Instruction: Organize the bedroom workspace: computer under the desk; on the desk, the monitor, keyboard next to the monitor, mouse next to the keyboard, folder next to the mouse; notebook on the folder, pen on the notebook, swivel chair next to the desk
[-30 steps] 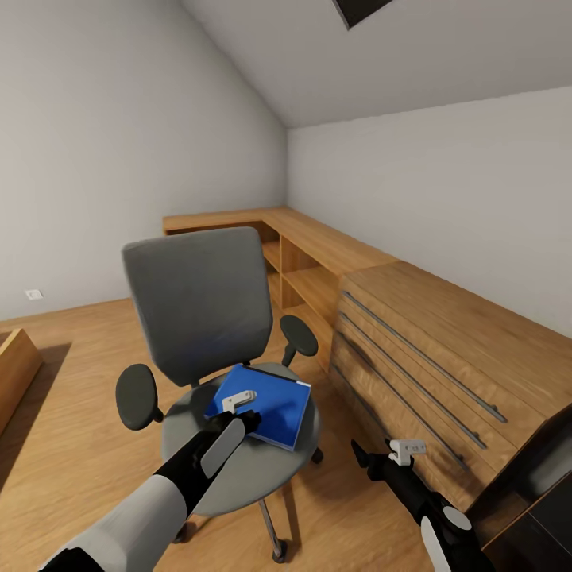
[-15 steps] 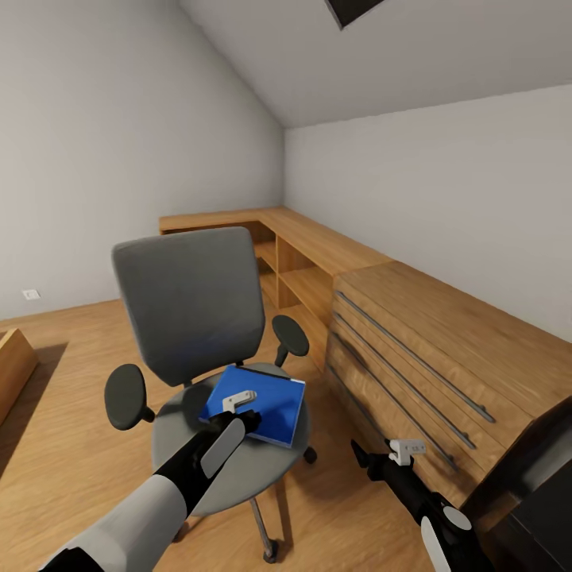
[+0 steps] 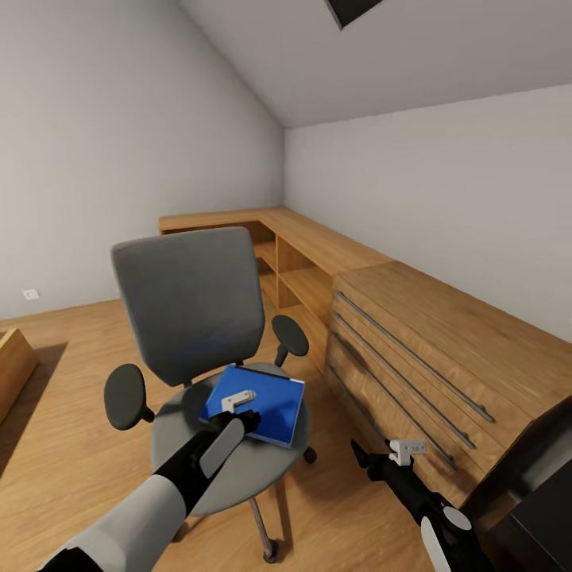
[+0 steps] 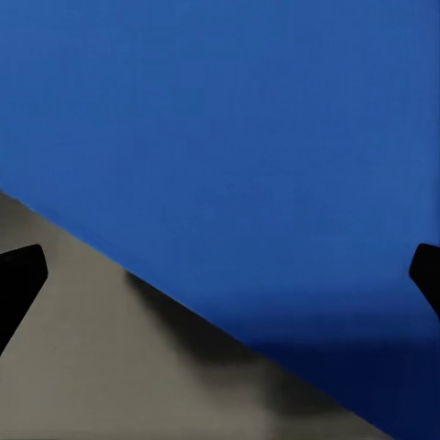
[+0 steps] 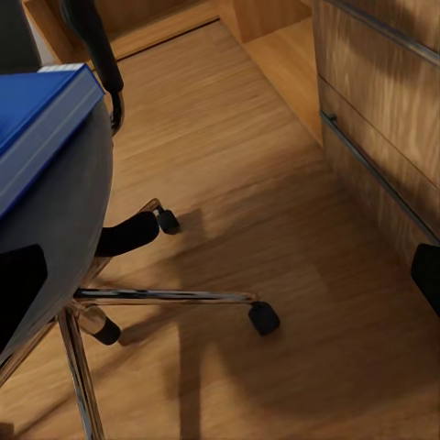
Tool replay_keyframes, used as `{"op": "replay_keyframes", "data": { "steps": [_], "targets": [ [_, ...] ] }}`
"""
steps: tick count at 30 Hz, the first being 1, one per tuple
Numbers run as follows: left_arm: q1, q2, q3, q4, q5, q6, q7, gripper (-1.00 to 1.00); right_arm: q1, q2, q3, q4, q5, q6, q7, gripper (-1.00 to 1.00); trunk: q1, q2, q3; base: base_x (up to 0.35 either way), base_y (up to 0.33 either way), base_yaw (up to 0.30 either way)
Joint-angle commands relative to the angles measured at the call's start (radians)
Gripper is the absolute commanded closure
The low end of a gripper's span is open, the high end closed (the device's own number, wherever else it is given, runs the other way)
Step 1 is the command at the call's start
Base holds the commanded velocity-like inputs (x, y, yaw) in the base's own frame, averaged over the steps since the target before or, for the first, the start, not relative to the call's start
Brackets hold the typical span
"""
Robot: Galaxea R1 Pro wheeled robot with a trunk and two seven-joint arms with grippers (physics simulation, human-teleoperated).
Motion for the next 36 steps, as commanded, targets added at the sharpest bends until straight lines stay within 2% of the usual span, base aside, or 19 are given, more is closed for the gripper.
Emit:
{"op": "replay_keyframes", "data": {
  "steps": [1,14,21,36],
  "targets": [
    [0.0,0.005,-0.003,0.049,0.0,0.005,0.008,-1.0,-0.001,0.001,-0.003,0.0,-0.01,0.005,0.008,-1.0,0.0,0.0,-0.001,0.0,0.0,0.0],
    [0.0,0.084,-0.003,0.043,0.005,0.006,0.007,-1.0,-0.001,0.001,-0.003,0.0,-0.01,0.005,0.005,-1.0,0.0,0.0,-0.001,0.0,0.0,0.0],
    [0.0,0.094,-0.004,0.043,0.008,0.008,0.005,-1.0,-0.001,0.001,-0.003,0.0,-0.01,0.005,0.005,-1.0,0.0,0.0,-0.001,0.0,0.0,0.0],
    [0.0,0.092,-0.007,0.043,0.008,0.008,0.005,-1.0,-0.001,0.001,-0.003,0.0,-0.01,0.005,0.008,-1.0,0.0,0.0,-0.001,-0.056,-0.084,0.0]
  ]
}}
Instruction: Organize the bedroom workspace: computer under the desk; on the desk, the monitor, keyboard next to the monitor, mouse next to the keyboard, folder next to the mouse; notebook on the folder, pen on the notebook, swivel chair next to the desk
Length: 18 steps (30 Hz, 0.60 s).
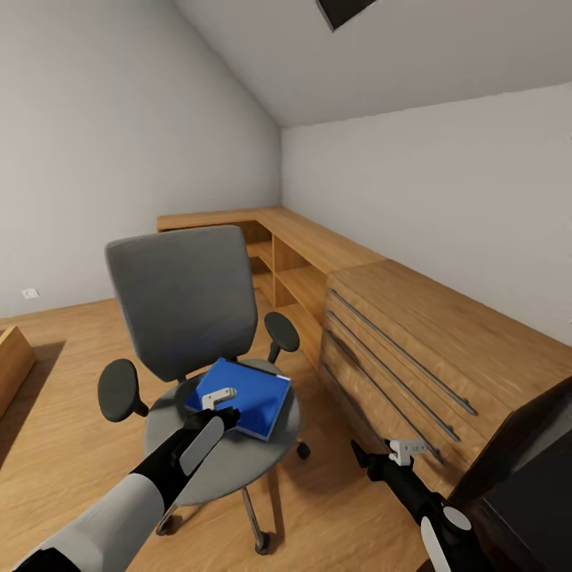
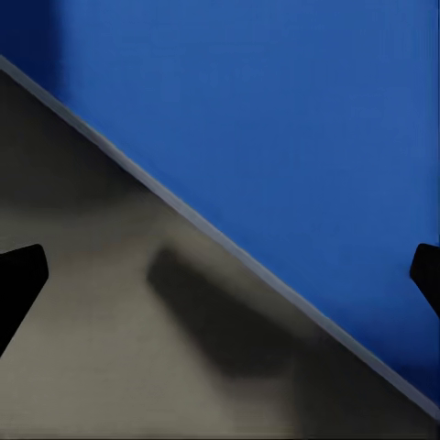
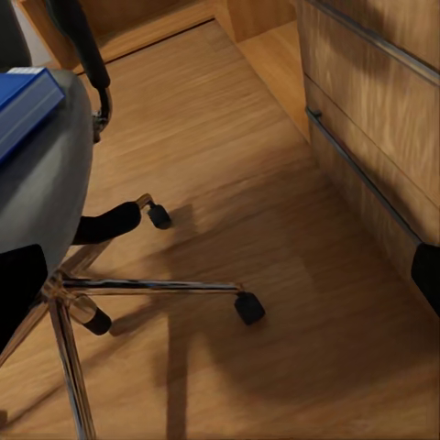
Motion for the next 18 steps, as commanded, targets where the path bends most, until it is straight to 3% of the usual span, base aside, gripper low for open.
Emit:
{"op": "replay_keyframes", "data": {
  "steps": [1,8,18],
  "targets": [
    [0.0,0.0,-0.005,0.067,0.026,0.001,0.006,-1.0,-0.001,0.001,-0.003,0.0,-0.01,0.005,0.008,-1.0,0.0,0.0,-0.001,-0.01,-0.019,0.0],
    [0.0,-0.001,-0.006,0.066,0.025,0.001,0.006,-1.0,-0.001,0.001,-0.003,0.0,-0.01,0.005,0.008,-1.0,0.0,0.0,-0.001,-0.004,-0.018,0.0],
    [0.0,-0.003,-0.006,0.066,0.025,0.0,0.006,-1.0,-0.001,0.001,-0.003,-0.001,-0.01,0.005,0.008,-1.0,0.0,0.0,-0.001,0.0,-0.14,0.0]
  ]
}}
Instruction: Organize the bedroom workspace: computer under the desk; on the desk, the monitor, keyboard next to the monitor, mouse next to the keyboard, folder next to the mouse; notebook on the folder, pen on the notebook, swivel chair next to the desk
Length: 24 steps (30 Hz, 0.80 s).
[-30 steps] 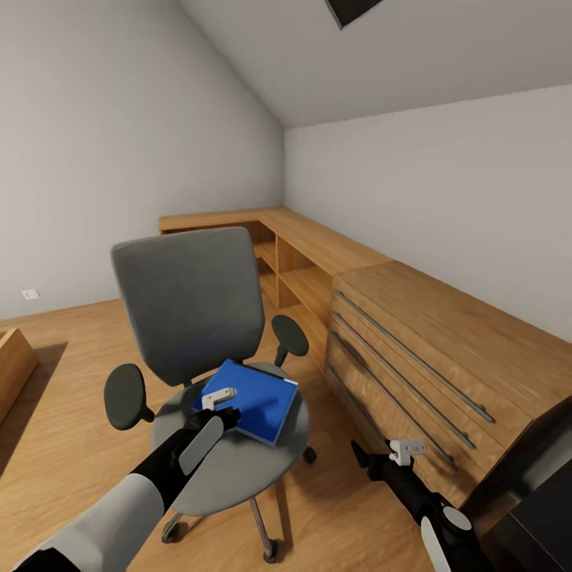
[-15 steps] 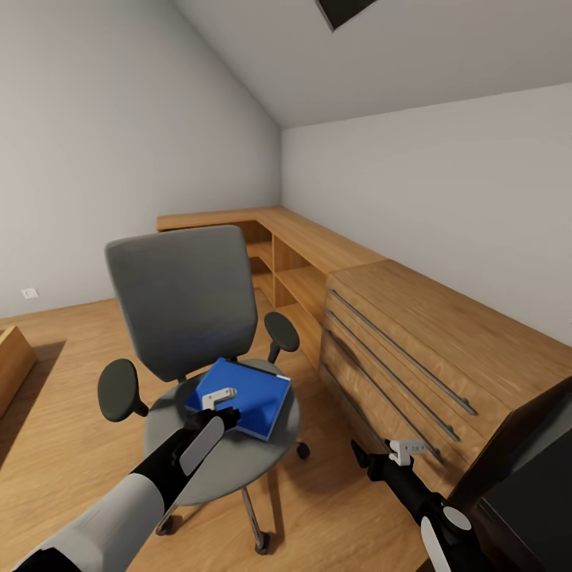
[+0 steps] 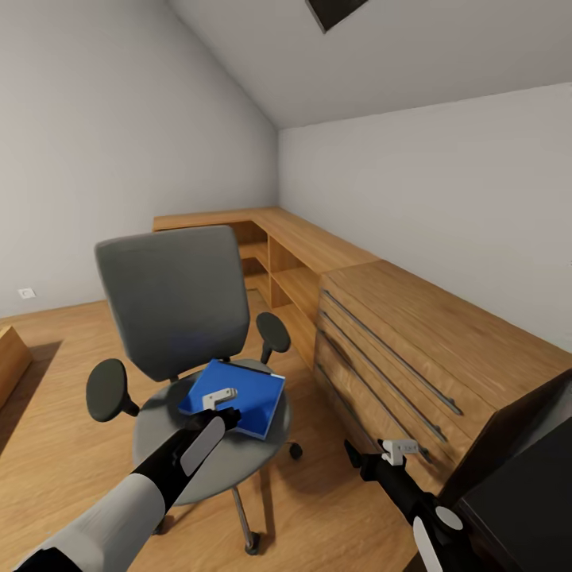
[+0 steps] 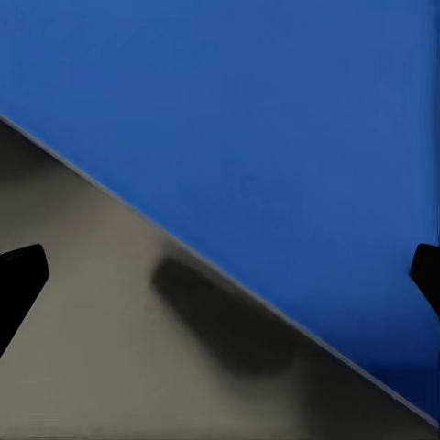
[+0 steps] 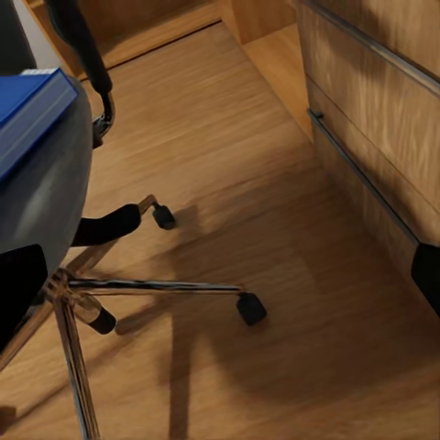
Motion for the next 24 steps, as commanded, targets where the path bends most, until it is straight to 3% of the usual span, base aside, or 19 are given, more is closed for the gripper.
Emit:
{"op": "replay_keyframes", "data": {
  "steps": [1,24],
  "targets": [
    [0.0,0.001,-0.005,0.063,0.027,0.0,0.005,-1.0,-0.001,-0.024,-0.017,0.0,-0.009,0.005,0.008,-1.0,0.003,0.0,-0.001,0.0,-0.02,0.0],
    [0.0,0.0,-0.005,0.063,0.028,-0.001,0.005,-1.0,-0.001,-0.024,-0.017,0.0,-0.009,0.005,0.008,-1.0,0.003,0.0,-0.001,0.0,-0.002,0.0]
  ]
}}
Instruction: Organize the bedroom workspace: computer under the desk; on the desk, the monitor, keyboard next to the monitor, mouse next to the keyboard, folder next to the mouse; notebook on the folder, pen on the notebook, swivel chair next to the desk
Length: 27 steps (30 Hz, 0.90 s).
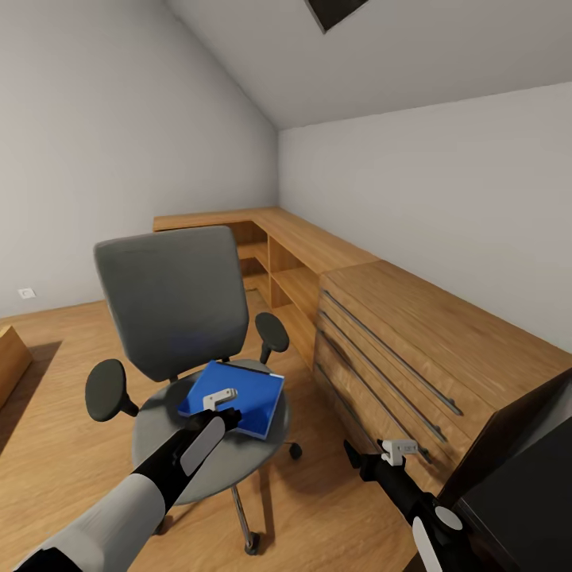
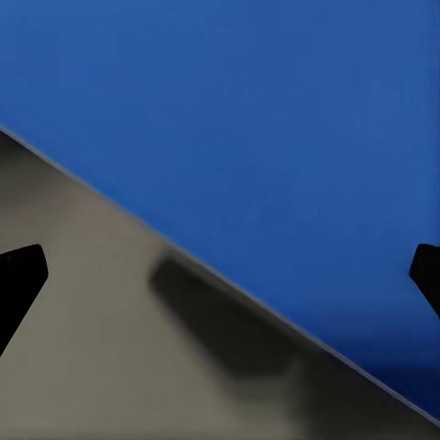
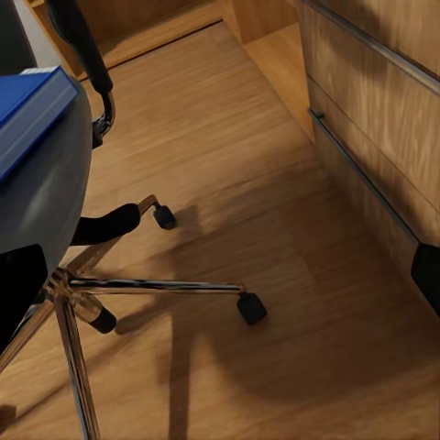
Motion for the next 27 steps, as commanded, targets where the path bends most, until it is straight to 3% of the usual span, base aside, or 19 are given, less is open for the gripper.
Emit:
{"op": "replay_keyframes", "data": {
  "steps": [1,13,27],
  "targets": [
    [0.0,0.001,-0.004,0.061,0.009,0.002,0.006,-1.0,-0.001,-0.023,-0.02,0.0,-0.01,0.005,0.008,-1.0,0.003,0.0,-0.001,0.0,0.0,0.0],
    [0.0,0.004,-0.001,0.043,0.008,0.003,0.006,-1.0,-0.001,-0.022,-0.02,0.0,-0.01,0.005,0.007,-1.0,0.003,0.0,-0.001,0.0,0.0,0.0],
    [0.0,0.006,0.0,0.027,0.008,0.003,0.006,-1.0,-0.001,-0.022,-0.02,0.0,-0.01,0.005,0.005,-1.0,-0.051,0.098,0.043,0.0,0.0,0.0]
  ]
}}
